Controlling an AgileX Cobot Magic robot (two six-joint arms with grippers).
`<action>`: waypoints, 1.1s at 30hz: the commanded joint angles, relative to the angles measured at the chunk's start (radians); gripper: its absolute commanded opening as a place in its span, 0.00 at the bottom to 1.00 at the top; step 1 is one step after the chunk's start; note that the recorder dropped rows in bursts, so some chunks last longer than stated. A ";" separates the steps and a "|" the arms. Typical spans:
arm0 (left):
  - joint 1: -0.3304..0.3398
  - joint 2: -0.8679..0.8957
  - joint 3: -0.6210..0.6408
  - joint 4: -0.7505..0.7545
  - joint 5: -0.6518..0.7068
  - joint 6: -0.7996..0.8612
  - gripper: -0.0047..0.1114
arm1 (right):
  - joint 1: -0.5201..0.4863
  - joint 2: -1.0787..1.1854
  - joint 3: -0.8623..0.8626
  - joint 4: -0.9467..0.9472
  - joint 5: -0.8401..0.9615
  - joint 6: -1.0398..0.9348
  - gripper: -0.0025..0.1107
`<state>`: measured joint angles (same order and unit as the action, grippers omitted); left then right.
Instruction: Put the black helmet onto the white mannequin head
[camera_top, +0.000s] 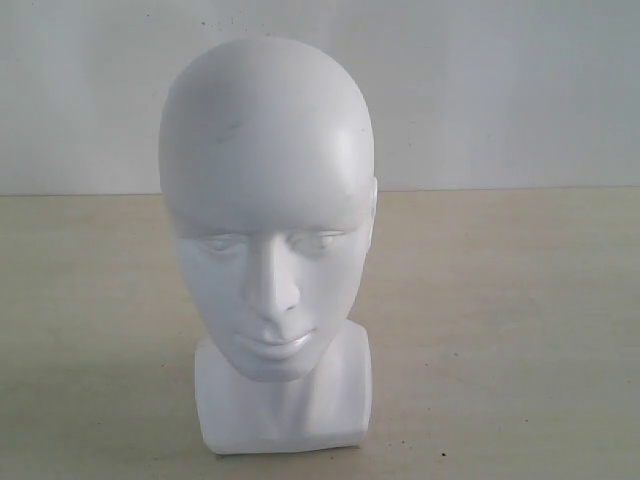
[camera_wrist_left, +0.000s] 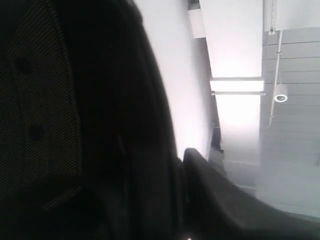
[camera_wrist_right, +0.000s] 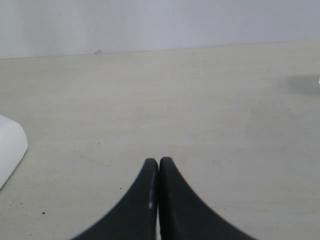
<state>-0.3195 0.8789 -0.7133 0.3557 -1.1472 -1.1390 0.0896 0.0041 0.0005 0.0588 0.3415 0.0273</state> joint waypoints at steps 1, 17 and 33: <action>-0.003 0.027 -0.002 0.039 -0.074 -0.223 0.08 | 0.001 -0.004 -0.001 -0.001 -0.007 -0.004 0.02; -0.003 0.039 -0.103 0.164 -0.074 -0.416 0.08 | 0.001 -0.004 -0.001 -0.001 -0.007 -0.004 0.02; -0.003 0.086 -0.119 0.232 -0.074 -0.385 0.08 | 0.001 -0.004 -0.001 -0.001 -0.007 -0.004 0.02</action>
<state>-0.3195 0.9861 -0.8138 0.6375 -1.1331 -1.5610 0.0896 0.0041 0.0005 0.0588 0.3415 0.0273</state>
